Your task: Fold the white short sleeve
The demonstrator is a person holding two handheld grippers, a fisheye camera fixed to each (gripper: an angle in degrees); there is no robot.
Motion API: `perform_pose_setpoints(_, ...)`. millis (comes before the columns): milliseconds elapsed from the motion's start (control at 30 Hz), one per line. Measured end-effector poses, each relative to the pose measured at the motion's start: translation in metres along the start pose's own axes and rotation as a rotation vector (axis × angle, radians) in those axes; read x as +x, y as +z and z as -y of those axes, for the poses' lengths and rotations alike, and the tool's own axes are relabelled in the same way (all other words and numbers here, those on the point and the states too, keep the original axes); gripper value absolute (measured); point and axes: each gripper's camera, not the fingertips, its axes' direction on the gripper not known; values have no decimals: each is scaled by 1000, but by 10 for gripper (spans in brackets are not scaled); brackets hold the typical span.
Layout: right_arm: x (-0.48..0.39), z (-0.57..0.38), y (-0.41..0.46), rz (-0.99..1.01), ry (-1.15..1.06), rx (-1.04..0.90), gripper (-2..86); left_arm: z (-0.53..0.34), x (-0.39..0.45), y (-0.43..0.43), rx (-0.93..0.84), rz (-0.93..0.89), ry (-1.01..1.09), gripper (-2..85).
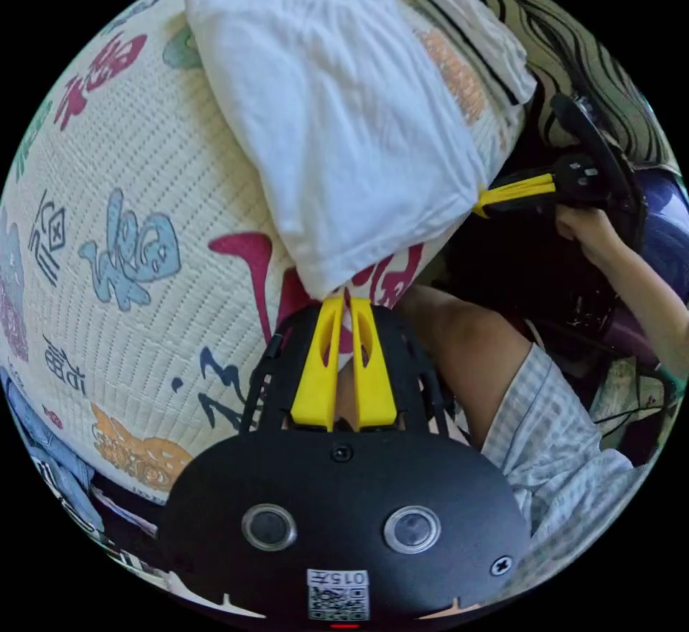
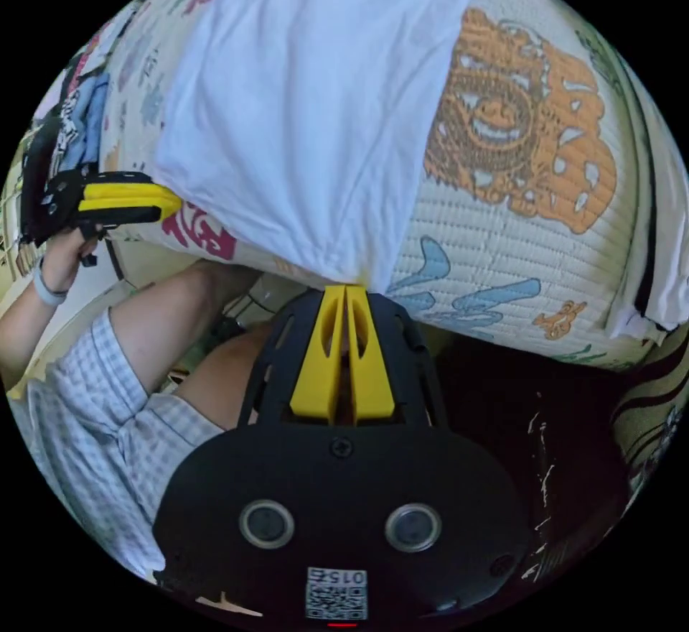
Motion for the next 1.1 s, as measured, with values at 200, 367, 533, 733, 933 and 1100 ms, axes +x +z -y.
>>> perform_pose_setpoints(200,20,-13,-56,319,-24,349,1,-20,-28,-53,195,-104,-123,56)
perform_pose_setpoints(367,64,33,-103,414,43,628,80,6,-65,-131,507,-144,-207,105)
perform_pose_setpoints(533,79,99,-120,485,-2,632,98,52,-101,-147,519,-244,-267,119)
perform_pose_setpoints(733,68,116,-111,560,-44,636,91,35,-113,-154,470,-382,-192,58)
perform_pose_setpoints(933,16,119,-92,596,-119,611,90,-27,-107,-171,577,-372,-203,18)
perform_pose_setpoints(1100,-27,134,-103,444,-203,653,97,-76,-115,-179,491,-280,-274,52)
